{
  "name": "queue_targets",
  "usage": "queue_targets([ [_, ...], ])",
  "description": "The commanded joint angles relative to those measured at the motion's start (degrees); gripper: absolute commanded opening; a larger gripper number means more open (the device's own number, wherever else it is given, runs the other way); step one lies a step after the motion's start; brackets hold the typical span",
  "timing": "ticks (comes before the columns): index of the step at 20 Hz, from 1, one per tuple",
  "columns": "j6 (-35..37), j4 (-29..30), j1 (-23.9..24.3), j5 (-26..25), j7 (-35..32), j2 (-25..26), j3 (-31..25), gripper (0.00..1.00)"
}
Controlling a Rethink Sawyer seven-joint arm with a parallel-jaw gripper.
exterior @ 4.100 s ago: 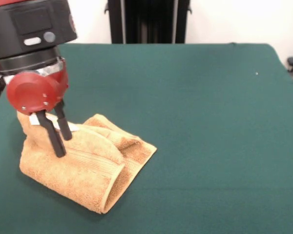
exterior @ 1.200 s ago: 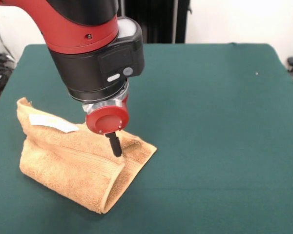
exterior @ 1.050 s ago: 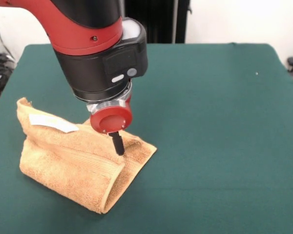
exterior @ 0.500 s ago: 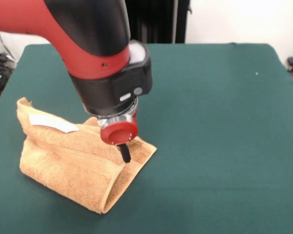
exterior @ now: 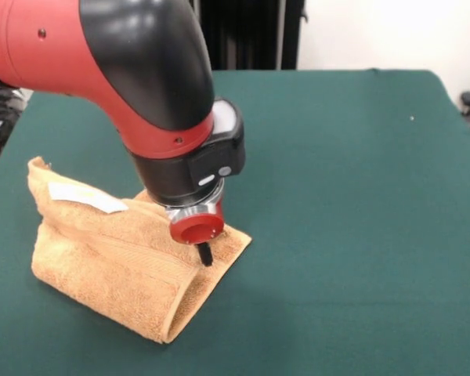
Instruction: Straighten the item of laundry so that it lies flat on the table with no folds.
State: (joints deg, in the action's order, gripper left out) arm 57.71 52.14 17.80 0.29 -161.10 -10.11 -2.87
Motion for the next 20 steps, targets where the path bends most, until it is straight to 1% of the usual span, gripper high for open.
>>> queue_targets([
  [1, 3.08, 7.61, -3.58, 2.36, -9.67, -0.38, 0.68, 1.00],
  [6, 4.20, 7.65, -4.09, 2.83, -9.86, -0.89, 1.50, 1.00],
  [12, 7.87, 7.70, -4.99, 2.91, -9.88, -1.63, 3.51, 1.00],
  [20, 6.53, 6.34, -5.25, 2.50, -9.32, 0.76, 4.37, 1.00],
])
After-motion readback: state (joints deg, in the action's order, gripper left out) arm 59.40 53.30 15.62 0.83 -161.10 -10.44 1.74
